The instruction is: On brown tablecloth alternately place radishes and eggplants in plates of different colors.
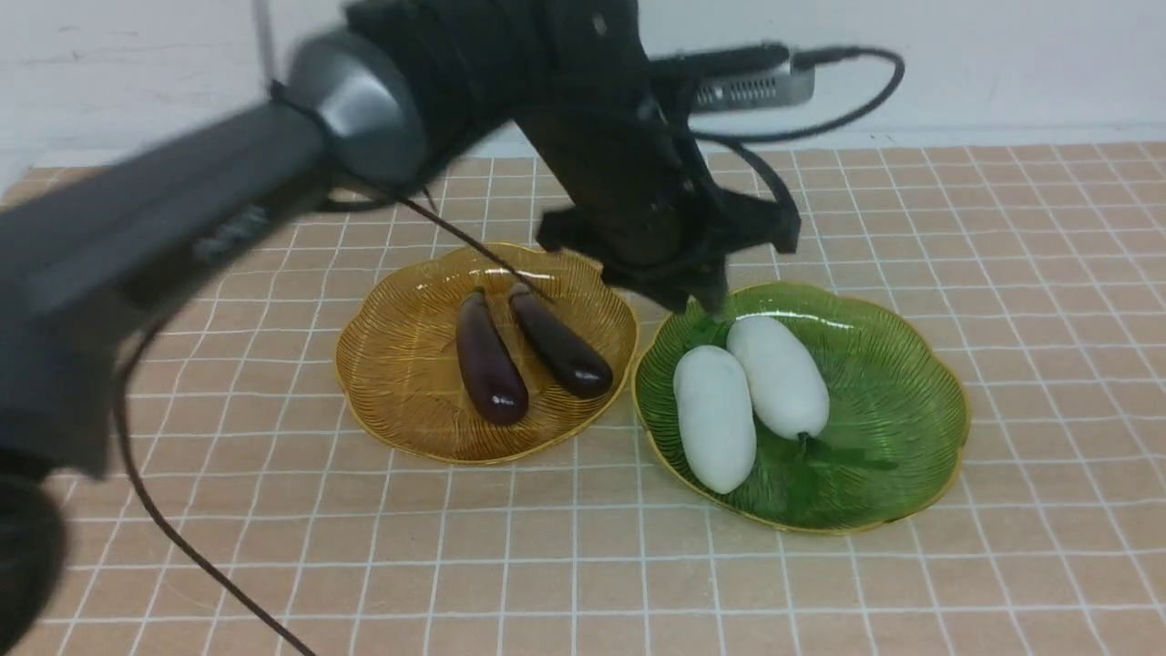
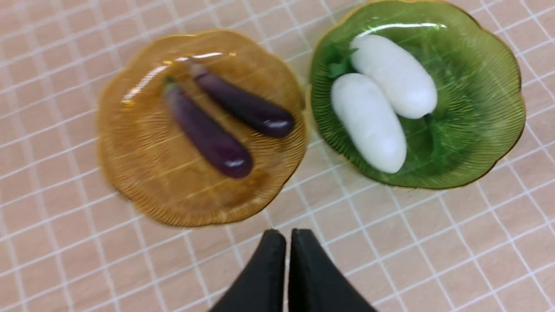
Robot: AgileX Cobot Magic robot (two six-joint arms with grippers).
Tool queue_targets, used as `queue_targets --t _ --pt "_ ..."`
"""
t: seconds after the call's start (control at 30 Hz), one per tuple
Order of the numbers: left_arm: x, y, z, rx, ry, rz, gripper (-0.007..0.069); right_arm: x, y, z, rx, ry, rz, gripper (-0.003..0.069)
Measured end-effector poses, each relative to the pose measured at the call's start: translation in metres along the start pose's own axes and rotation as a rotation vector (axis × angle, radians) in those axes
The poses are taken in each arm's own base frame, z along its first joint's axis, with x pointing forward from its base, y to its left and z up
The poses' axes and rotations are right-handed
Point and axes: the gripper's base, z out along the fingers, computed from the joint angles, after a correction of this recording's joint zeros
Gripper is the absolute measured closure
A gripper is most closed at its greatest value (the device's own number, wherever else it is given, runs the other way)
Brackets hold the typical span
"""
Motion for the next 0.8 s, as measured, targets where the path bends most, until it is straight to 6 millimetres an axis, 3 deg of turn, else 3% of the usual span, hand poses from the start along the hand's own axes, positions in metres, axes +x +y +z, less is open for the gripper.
queue_targets --t 0.17,0.3,0.43,0.63,0.8 --pt "0.047 0.020 -0.040 0.001 -0.127 -0.058 0.0628 0.019 0.000 0.003 -0.013 -0.076 0.001 0.0674" --pt "0.107 0.045 -0.062 0.032 -0.272 -0.117 0.0628 0.021 0.000 0.003 -0.016 -0.099 0.001 0.0674" --pt "0.160 0.066 -0.067 0.045 -0.445 -0.131 0.0628 0.022 0.000 0.003 -0.016 -0.097 0.001 0.0674" --pt "0.242 0.094 -0.082 0.189 -0.843 -0.262 0.0628 0.024 0.000 0.003 -0.015 -0.085 0.002 0.0674" --pt "0.258 0.097 -0.076 0.194 -0.869 -0.247 0.0628 0.025 0.000 0.003 -0.014 -0.080 -0.001 0.0674"
